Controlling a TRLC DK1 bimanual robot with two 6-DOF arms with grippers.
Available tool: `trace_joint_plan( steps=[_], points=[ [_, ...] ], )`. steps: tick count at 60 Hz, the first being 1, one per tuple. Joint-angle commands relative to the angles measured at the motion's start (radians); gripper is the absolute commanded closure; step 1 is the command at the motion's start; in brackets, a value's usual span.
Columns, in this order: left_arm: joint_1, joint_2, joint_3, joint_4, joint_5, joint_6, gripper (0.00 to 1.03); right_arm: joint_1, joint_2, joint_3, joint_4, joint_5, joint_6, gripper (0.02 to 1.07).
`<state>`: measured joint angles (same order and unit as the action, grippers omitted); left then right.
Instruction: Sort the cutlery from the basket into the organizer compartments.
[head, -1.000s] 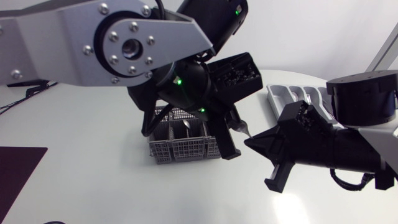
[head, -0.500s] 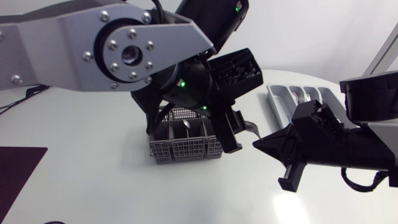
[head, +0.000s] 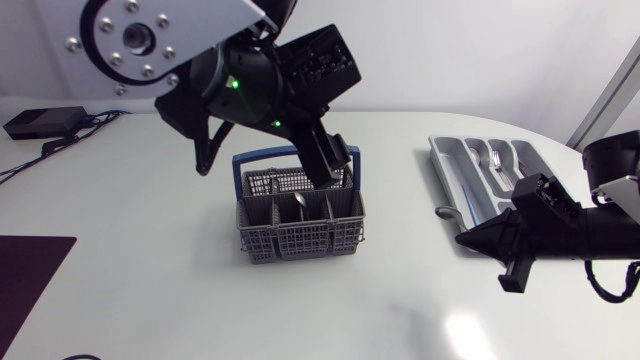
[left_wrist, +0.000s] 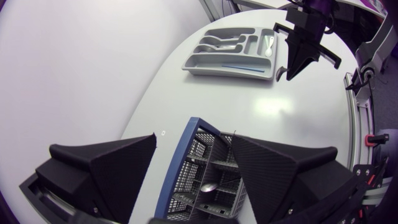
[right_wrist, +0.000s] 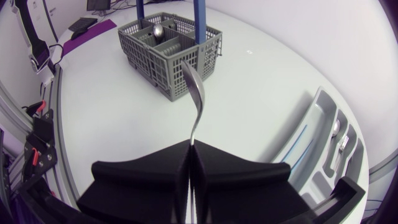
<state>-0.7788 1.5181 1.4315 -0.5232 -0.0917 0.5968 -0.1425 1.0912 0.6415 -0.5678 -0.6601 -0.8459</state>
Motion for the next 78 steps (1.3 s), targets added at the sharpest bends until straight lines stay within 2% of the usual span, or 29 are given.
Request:
trace_joint_plan(
  steps=[1, 10, 24, 40, 60, 78],
  points=[
    [0.024, -0.021, -0.036, 0.006, -0.006, 0.035, 0.19, -0.068, 0.067, 0.050, -0.032, -0.024, -0.131, 1.02],
    [0.050, -0.029, -0.077, 0.023, -0.008, 0.089, 0.19, -0.213, 0.207, 0.133, -0.080, -0.047, -0.297, 1.02],
    [0.082, -0.030, -0.155, 0.077, -0.009, 0.167, 0.19, -0.424, 0.466, 0.331, -0.222, -0.064, -0.593, 1.02],
    [0.079, -0.032, -0.180, 0.095, -0.009, 0.181, 0.19, -0.539, 0.700, 0.489, -0.277, -0.016, -0.795, 1.02],
    [0.062, -0.039, -0.192, 0.095, -0.011, 0.187, 0.19, -0.578, 0.846, 0.636, -0.270, 0.073, -0.926, 1.02],
    [0.044, -0.049, -0.207, 0.095, -0.026, 0.189, 0.19, -0.591, 0.932, 0.675, -0.115, 0.160, -0.980, 1.02]
  ],
)
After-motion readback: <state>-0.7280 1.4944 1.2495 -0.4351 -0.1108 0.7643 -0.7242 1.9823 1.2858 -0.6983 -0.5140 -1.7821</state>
